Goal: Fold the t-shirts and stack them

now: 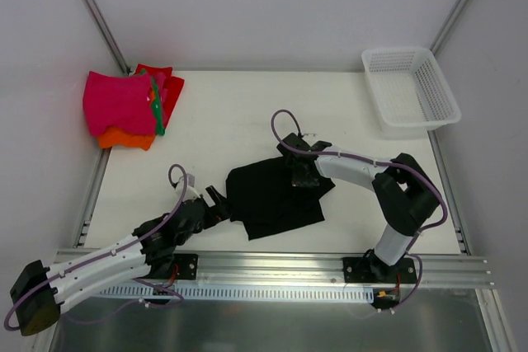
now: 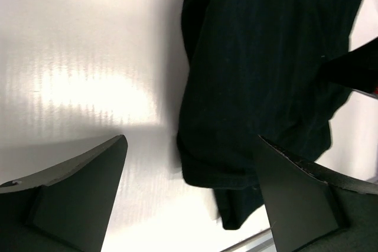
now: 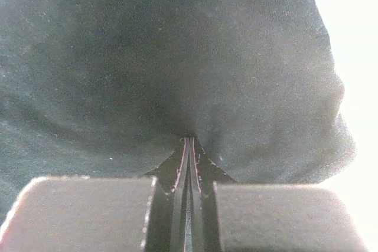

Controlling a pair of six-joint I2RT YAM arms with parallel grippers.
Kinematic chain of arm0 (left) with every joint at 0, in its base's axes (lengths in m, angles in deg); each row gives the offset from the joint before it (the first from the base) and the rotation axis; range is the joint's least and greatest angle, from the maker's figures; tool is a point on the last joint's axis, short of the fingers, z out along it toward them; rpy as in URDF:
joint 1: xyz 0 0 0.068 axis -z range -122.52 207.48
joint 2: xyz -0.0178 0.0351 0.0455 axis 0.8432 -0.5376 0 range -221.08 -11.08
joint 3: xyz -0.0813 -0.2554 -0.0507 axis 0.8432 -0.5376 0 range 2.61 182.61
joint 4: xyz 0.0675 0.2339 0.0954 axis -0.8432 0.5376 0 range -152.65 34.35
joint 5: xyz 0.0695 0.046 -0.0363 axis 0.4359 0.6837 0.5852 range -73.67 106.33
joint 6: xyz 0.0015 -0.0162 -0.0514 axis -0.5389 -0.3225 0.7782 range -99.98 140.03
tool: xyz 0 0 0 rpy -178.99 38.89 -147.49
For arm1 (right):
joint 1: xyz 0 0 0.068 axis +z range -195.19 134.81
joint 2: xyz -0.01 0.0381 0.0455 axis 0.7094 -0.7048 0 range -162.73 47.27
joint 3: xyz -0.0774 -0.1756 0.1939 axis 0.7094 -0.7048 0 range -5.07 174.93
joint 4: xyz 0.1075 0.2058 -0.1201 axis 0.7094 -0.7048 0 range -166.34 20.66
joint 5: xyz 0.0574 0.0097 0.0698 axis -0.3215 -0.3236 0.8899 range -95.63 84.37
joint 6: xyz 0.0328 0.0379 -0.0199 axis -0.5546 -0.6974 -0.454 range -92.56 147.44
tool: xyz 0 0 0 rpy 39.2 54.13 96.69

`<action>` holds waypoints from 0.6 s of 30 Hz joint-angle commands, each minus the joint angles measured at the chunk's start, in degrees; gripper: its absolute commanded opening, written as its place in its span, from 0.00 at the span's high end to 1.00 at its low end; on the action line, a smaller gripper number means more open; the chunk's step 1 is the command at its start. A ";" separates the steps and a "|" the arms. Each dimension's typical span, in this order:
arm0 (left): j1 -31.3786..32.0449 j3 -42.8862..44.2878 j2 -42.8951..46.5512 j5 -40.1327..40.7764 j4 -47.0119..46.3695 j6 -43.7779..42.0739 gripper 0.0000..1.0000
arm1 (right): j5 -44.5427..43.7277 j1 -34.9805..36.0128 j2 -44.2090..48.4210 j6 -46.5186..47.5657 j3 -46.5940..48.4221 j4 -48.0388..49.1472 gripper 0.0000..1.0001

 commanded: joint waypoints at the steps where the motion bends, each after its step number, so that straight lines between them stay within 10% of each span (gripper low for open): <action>1: -0.52 -4.63 0.49 -1.68 -3.70 2.05 0.10 | 0.00 -0.67 -1.61 0.89 -0.10 -2.04 1.00; 18: -6.75 2.56 -46.86 -18.47 -41.50 1.00 0.08 | 0.97 -0.59 -0.64 0.89 -1.69 -0.72 0.99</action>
